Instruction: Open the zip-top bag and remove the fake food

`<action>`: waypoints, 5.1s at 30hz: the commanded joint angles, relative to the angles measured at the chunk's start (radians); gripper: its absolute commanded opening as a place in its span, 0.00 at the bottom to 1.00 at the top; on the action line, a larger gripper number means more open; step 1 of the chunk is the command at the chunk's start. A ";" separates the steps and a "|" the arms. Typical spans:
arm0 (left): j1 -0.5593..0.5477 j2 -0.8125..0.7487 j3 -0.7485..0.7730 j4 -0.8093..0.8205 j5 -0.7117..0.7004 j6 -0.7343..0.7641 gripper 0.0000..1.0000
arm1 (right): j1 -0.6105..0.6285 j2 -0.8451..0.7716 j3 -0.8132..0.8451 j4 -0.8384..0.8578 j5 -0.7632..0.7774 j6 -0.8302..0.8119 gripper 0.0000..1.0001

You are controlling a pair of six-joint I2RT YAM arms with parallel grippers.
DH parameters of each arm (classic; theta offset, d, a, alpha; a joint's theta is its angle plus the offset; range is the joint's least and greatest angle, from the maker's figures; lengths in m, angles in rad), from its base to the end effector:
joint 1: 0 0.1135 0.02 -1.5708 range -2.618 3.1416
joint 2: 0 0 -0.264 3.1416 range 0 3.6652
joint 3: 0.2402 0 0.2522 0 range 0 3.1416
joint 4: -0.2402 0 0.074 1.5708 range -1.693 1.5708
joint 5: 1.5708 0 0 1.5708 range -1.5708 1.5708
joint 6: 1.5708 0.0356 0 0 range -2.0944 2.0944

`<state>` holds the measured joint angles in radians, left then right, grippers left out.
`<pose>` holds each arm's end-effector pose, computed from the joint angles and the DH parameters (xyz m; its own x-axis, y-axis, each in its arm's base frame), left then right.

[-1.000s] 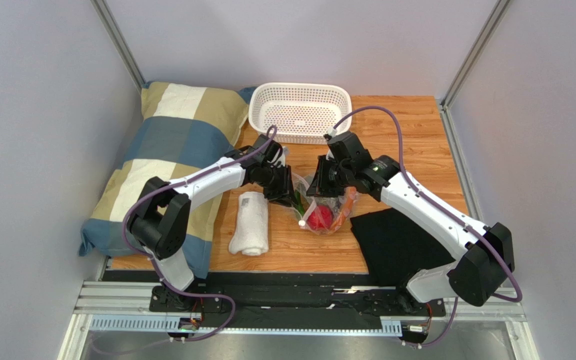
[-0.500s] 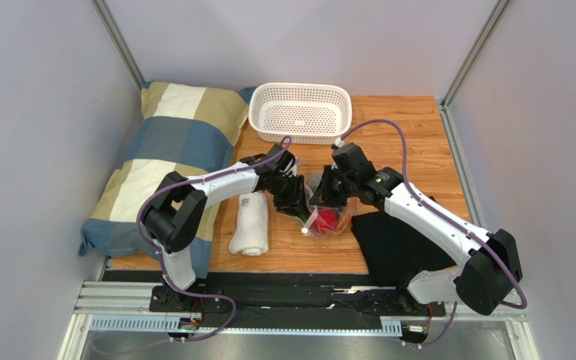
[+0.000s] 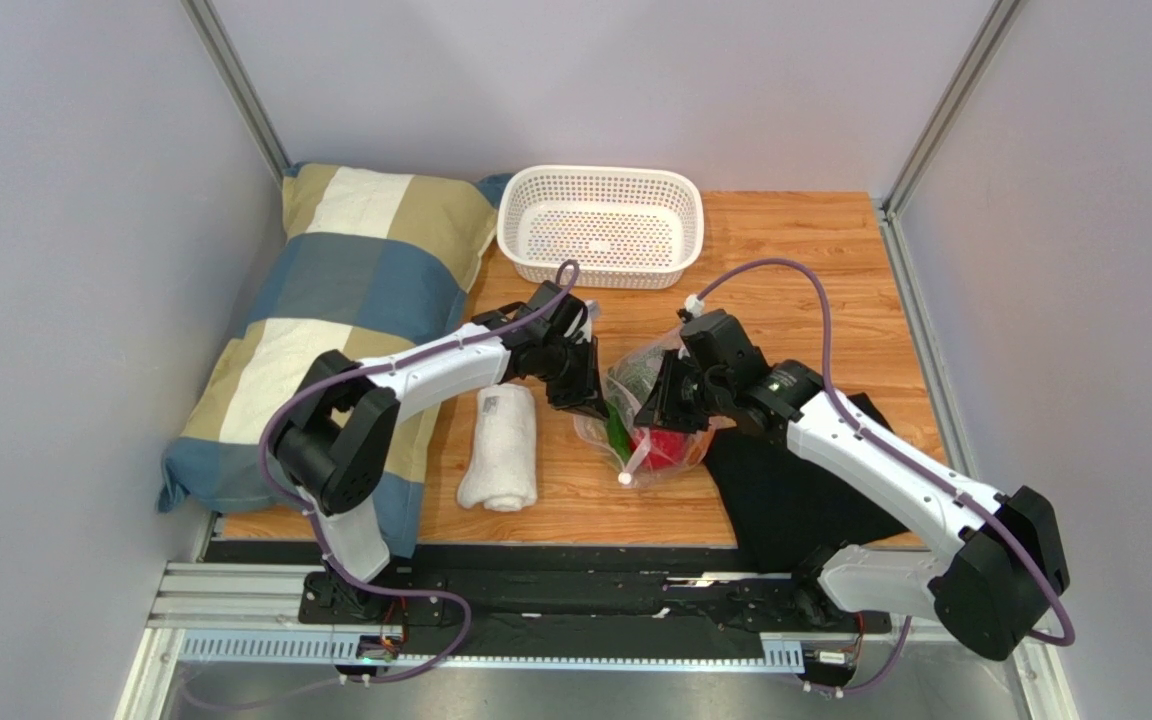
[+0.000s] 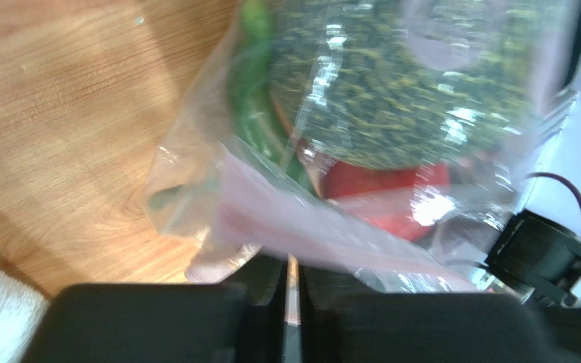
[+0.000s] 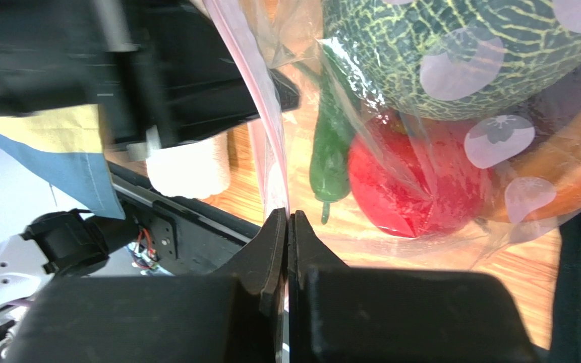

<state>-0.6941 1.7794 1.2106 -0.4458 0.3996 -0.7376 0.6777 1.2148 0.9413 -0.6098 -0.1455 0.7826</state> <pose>0.2753 -0.2472 0.1997 -0.9856 0.0143 -0.1685 0.1140 0.7921 -0.5996 0.1910 0.1604 0.2681 -0.9149 0.1592 -0.3710 -0.0662 0.8473 0.5269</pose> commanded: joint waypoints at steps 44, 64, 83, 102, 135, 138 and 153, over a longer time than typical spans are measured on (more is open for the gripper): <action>-0.068 -0.221 -0.005 0.036 -0.016 -0.285 0.00 | 0.161 -0.161 -0.242 0.268 0.198 -0.155 0.00; -0.012 -0.184 -0.068 0.325 0.053 -0.477 0.00 | 0.298 -0.219 -0.352 0.292 0.210 0.043 0.00; -0.076 -0.370 -0.147 -0.291 0.298 0.075 0.00 | 0.023 0.003 0.005 0.079 0.207 -0.095 0.00; -0.037 -0.609 0.081 -0.024 0.202 0.192 0.00 | 0.010 -0.057 0.229 -0.200 0.313 -0.062 0.00; 0.311 0.667 1.087 0.082 -0.366 -0.141 0.32 | -0.061 -0.101 0.231 -0.202 0.113 -0.181 0.00; 0.318 0.672 1.090 0.070 -0.366 -0.108 0.56 | -0.067 -0.101 0.226 -0.202 0.109 -0.183 0.00; 0.262 0.031 0.576 -0.139 -0.082 0.214 0.75 | -0.089 -0.058 0.232 -0.188 0.044 -0.190 0.00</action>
<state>-0.3767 2.1479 1.9827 -0.5503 0.2184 -0.6586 0.5945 1.1481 1.1362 -0.8276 -0.0666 0.6022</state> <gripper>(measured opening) 0.779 0.010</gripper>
